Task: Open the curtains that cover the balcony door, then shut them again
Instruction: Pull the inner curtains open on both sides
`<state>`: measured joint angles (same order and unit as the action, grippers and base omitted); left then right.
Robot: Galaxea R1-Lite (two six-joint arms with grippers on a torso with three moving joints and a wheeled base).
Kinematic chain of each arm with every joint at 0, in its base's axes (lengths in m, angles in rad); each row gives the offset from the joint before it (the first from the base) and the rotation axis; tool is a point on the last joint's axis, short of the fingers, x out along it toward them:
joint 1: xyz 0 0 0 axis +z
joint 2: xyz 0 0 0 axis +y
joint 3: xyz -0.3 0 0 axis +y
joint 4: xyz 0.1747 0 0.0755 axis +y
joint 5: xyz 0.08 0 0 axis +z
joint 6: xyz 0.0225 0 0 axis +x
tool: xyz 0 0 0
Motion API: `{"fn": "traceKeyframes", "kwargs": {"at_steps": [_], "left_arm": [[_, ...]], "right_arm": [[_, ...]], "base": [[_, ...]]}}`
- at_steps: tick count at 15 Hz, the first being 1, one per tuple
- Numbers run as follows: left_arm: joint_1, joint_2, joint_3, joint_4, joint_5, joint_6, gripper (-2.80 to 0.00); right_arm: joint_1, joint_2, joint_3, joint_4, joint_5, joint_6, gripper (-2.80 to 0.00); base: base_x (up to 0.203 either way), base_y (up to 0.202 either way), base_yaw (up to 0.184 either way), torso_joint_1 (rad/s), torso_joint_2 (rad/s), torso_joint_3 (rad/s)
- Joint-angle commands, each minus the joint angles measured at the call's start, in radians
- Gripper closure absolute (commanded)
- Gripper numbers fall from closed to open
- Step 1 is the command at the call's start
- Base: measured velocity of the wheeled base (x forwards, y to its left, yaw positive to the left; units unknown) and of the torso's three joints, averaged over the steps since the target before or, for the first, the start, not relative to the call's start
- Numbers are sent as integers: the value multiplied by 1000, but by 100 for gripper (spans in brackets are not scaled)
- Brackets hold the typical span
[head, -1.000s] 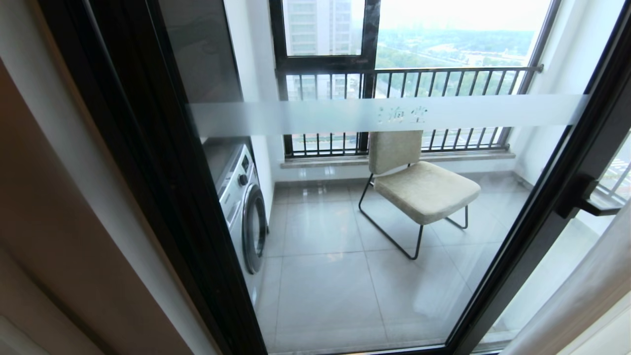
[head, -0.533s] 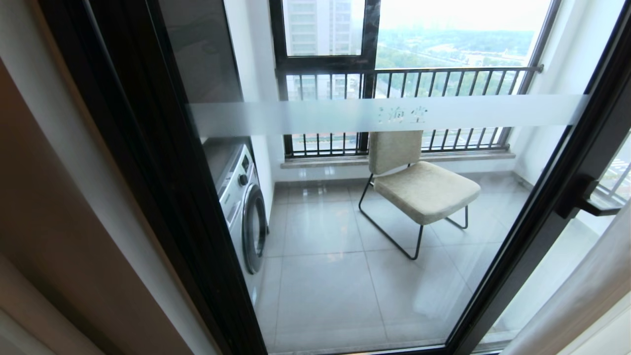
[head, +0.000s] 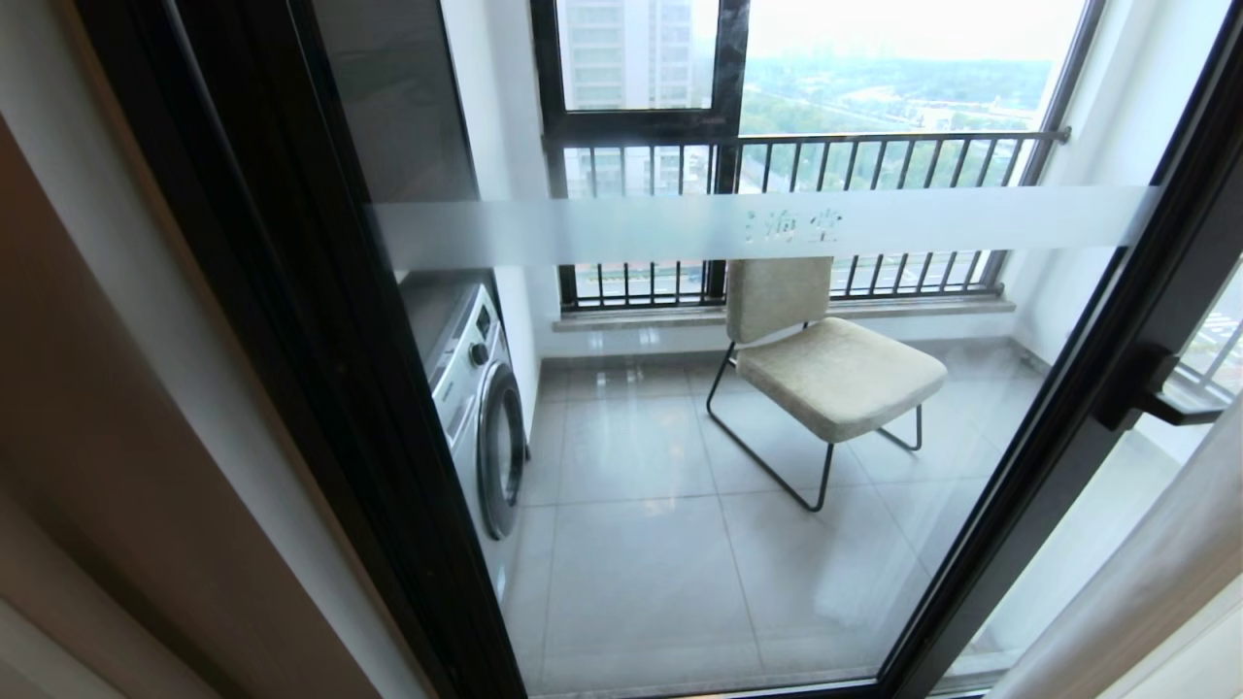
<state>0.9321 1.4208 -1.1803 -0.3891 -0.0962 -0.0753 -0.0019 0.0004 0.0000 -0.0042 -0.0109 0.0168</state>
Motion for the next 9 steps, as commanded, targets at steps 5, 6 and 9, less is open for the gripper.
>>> {"fn": "traceKeyframes", "kwargs": {"at_steps": [5,6,9], "left_arm": [[-8,-229,160,2,-2,-1,-280],[-15,-266,184,2,-2,-1,-280],[-21,-360,261,3,-2,-1,-280]], "right_arm": [[-1,0,0,0,0,0,0],[-1,0,0,0,0,0,0],[0,0,0,0,0,0,0]], "base": [[0,0,0,0,0,0],[0,0,0,0,0,0],[0,0,0,0,0,0]]}}
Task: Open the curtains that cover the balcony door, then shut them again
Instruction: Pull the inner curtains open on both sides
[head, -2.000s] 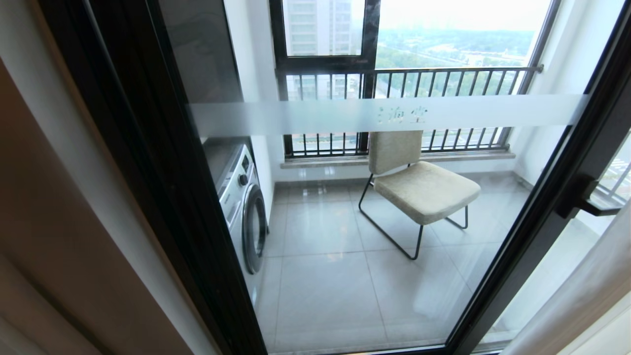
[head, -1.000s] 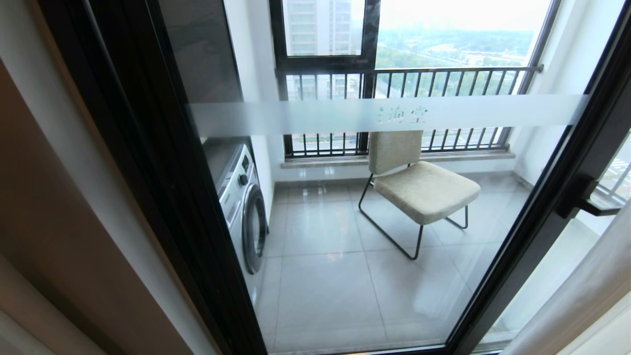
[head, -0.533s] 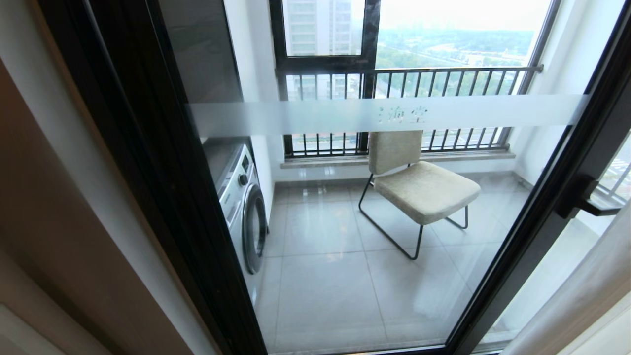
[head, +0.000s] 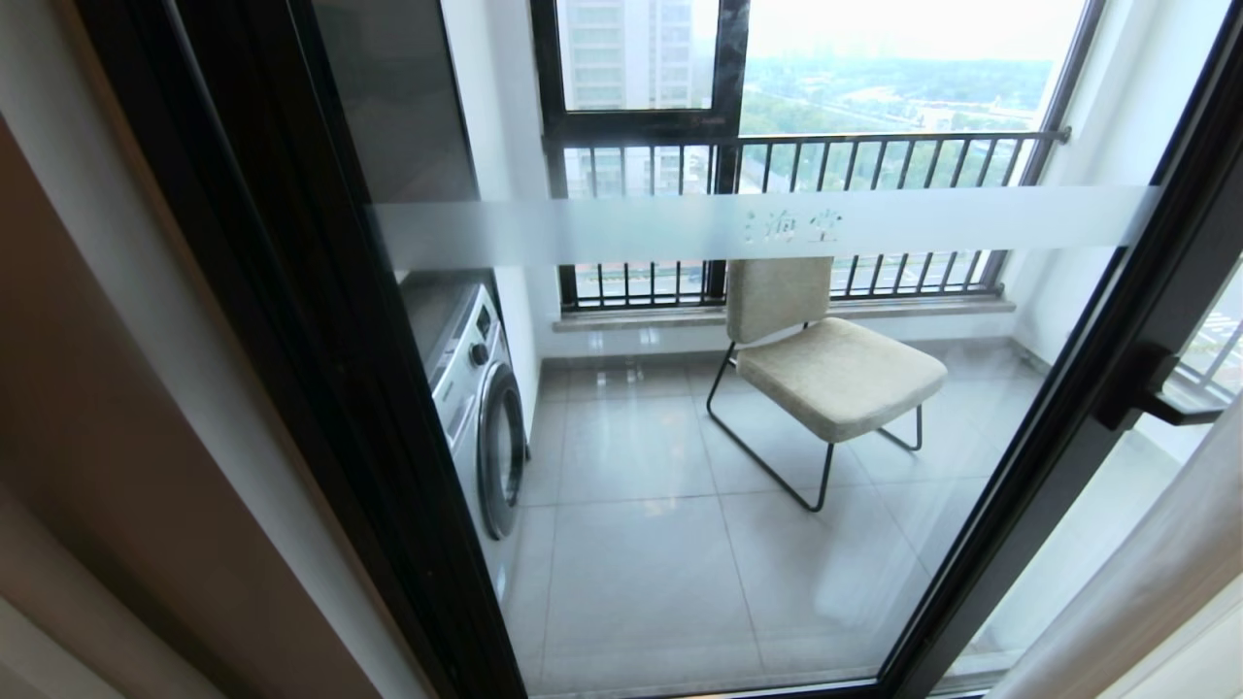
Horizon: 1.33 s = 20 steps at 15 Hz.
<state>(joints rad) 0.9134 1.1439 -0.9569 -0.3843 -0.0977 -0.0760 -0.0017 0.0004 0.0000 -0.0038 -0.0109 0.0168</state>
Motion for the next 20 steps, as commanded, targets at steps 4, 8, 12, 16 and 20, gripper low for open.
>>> {"fn": "traceKeyframes", "kwargs": {"at_steps": [4,8,12,16,20], "left_arm": [[-3,-167,94,30,-1,-1,-280],[-7,-221,116,56,-1,-2,0],[-8,-274,183,56,-1,-23,0],[-7,-317,251,56,-1,-46,0],[-8,-328,294,54,-2,-80,0]], "right_arm": [[0,0,0,-1,0,0,0],[0,0,0,-1,0,0,0],[0,0,0,-1,0,0,0],[0,0,0,-1,0,0,0],[0,0,0,-1,0,0,0]], "base": [[0,0,0,0,0,0],[0,0,0,0,0,0],[0,0,0,0,0,0],[0,0,0,0,0,0],[0,0,0,0,0,0]]}}
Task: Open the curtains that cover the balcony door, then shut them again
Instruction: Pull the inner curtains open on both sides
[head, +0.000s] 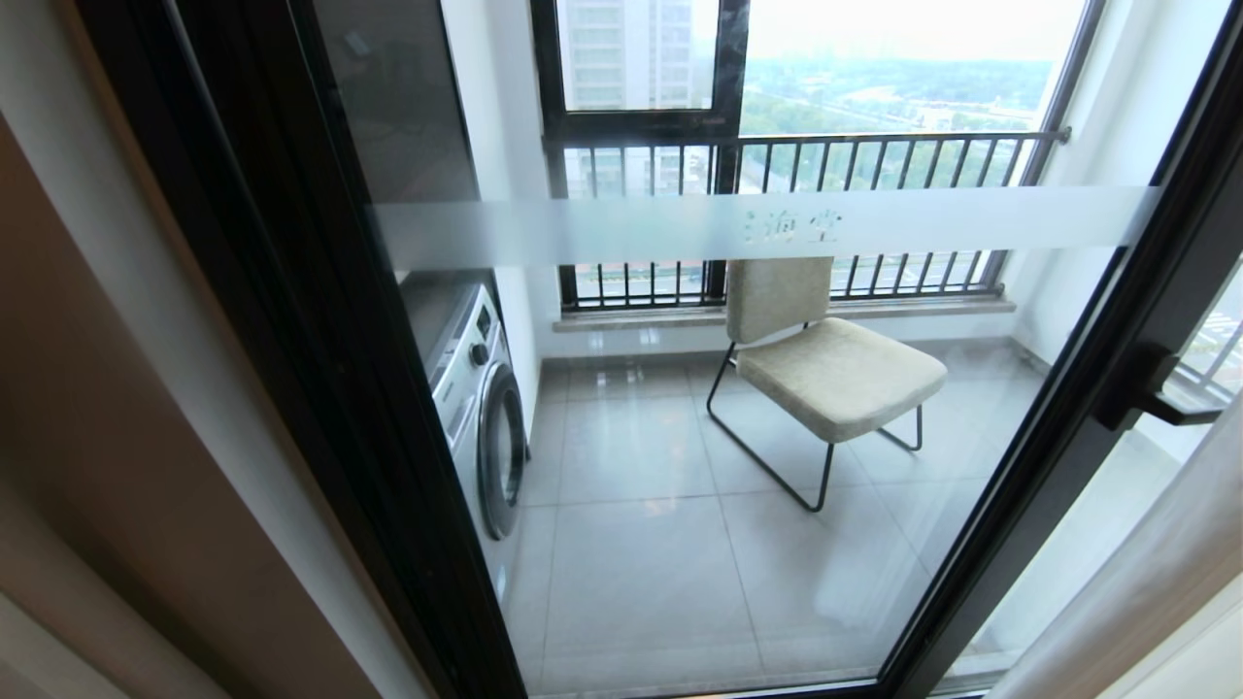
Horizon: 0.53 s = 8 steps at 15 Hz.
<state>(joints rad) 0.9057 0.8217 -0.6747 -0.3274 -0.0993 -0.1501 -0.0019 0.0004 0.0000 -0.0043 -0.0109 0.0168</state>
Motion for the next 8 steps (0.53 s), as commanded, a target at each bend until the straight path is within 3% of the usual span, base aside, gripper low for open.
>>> {"fn": "traceKeyframes", "kwargs": {"at_steps": [1,3,6,8], "left_arm": [[-1,-3,17,-2,0,-8,0],[-2,-1,28,-2,-2,-12,0],[-11,-25,71,-1,-90,-20,0],[-70,-44,107,-6,-120,-21,0]], "right_arm": [[0,0,0,0,0,0,0],[0,0,0,0,0,0,0],[0,0,0,0,0,0,0],[0,0,0,0,0,0,0]], "base": [[0,0,0,0,0,0],[0,0,0,0,0,0],[0,0,0,0,0,0],[0,0,0,0,0,0]]}}
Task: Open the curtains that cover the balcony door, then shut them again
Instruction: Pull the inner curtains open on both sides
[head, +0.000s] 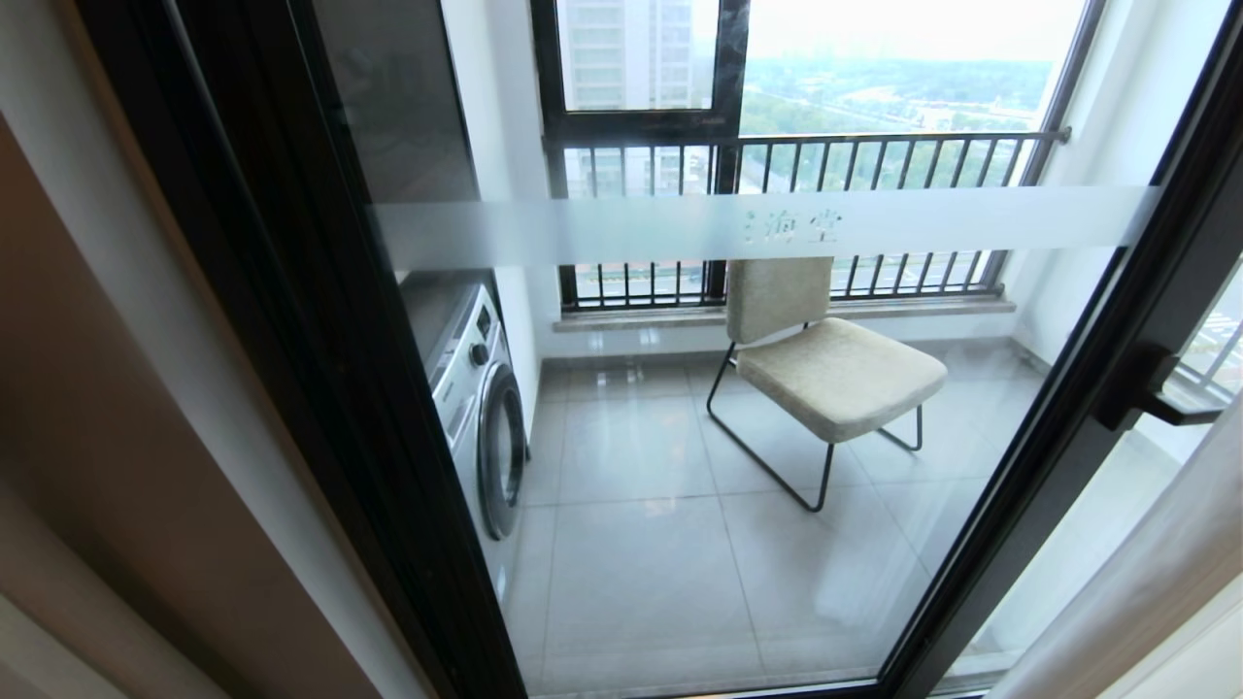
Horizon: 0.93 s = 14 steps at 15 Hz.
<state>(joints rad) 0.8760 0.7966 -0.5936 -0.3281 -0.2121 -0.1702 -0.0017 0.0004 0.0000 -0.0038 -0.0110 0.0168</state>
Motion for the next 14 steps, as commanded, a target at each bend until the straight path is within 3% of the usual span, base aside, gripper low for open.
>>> {"fn": "traceKeyframes", "kwargs": {"at_steps": [1,5,9,11,14], "left_arm": [[-87,-24,40,-6,-6,0,0],[-404,-71,141,-4,27,1,0],[-764,-204,393,-2,233,4,0],[-853,-293,514,-5,282,15,0],[-873,-414,590,23,289,69,0]], "right_arm": [[-1,0,0,-1,0,0,0],[0,0,0,-1,0,0,0],[-1,0,0,-1,0,0,0],[0,0,0,-1,0,0,0],[0,0,0,-1,-1,0,0]], "base": [[0,0,0,0,0,0],[0,0,0,0,0,0],[0,0,0,0,0,0],[0,0,0,0,0,0],[0,0,0,0,0,0]]}}
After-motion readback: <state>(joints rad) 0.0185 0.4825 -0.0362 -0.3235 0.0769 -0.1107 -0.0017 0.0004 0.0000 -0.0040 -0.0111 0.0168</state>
